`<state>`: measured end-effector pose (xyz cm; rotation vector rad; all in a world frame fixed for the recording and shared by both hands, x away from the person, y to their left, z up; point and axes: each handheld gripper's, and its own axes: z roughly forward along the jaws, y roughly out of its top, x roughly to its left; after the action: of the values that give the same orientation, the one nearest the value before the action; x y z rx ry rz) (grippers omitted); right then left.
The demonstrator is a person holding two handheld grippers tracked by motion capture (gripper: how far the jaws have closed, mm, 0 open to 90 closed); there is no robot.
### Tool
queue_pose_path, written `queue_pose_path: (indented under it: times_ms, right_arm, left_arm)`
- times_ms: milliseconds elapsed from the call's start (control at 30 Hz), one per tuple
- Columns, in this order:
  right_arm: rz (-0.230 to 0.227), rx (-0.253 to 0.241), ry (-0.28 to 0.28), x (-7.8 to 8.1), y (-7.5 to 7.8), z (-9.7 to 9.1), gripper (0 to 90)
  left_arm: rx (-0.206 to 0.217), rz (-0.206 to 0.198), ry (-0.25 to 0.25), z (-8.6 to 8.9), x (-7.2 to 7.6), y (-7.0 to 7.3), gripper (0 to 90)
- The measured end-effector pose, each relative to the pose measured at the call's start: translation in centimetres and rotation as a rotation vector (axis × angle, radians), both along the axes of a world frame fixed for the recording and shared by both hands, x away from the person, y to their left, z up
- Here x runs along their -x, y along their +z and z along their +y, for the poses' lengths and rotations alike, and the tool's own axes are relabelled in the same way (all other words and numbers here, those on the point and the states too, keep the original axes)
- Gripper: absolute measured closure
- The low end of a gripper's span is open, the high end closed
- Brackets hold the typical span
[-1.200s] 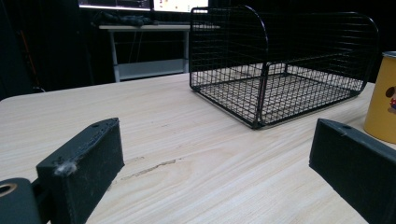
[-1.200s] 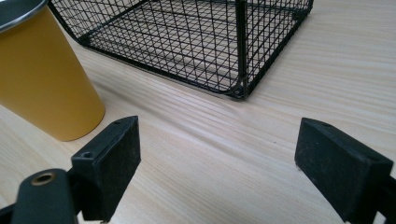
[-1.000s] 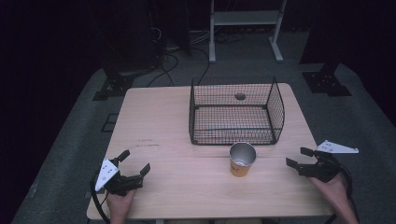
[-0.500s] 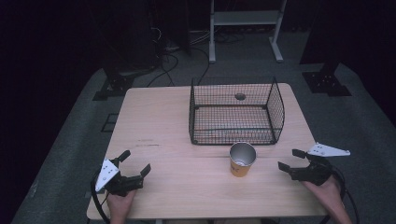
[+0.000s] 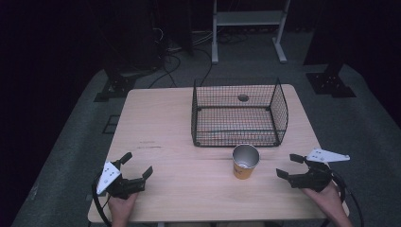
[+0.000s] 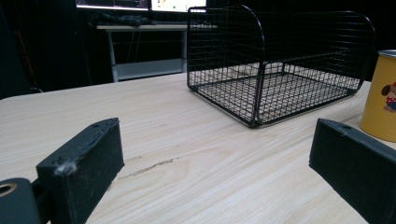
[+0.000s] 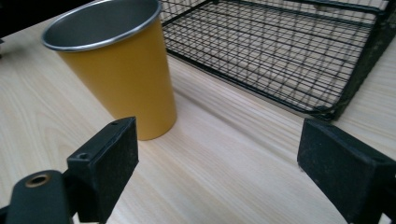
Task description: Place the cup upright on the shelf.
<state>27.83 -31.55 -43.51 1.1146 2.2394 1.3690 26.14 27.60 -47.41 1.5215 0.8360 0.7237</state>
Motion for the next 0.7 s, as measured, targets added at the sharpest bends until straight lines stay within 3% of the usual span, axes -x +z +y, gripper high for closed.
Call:
queue_pose_path:
  times_ms: [700]
  right_arm:
    - [-0.022, 0.03, 0.103, 1.4, 0.2, 3.8, 8.1]
  left_arm:
    - [0.001, -0.002, 0.0, 0.0, 0.0, 0.0, 2.3]
